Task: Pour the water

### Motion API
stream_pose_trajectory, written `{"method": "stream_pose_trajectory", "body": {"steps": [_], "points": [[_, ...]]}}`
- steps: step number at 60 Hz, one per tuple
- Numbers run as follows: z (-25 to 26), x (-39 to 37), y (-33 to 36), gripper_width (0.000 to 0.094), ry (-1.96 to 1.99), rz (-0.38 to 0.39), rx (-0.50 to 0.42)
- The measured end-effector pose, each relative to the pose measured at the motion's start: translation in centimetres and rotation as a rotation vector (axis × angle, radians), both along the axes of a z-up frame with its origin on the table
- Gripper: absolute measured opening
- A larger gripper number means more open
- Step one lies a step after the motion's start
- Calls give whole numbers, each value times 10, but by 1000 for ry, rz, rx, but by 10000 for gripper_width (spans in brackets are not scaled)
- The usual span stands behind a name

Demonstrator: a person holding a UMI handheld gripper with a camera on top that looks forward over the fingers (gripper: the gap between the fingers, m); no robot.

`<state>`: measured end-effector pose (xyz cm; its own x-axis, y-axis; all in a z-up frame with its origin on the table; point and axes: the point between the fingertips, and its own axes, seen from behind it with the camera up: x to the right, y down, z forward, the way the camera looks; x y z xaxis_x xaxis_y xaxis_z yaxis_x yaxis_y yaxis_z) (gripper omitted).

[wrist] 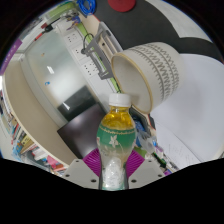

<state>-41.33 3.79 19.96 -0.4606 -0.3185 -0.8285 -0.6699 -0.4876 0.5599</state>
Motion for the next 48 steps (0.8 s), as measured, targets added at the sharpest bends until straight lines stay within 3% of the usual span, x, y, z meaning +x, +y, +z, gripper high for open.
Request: {"method": "stream_pose_trajectory", "body": {"steps": [9,14,19,25,29,35,38,46,48], "points": [[2,4,0,287,81,-11,-31],[3,-1,0,286,-2,24,4],[12,-5,-11,287,-226,72,108],[21,14,-5,290,-683,81,343],[33,46,3,290,-994,16,492],[59,102,16,290,-1418,-68,611],[59,134,23,289,-1586,-128,638],[47,214,39,289,-1926,-223,591],[45,230,41,290,-1976,-213,573]]}}
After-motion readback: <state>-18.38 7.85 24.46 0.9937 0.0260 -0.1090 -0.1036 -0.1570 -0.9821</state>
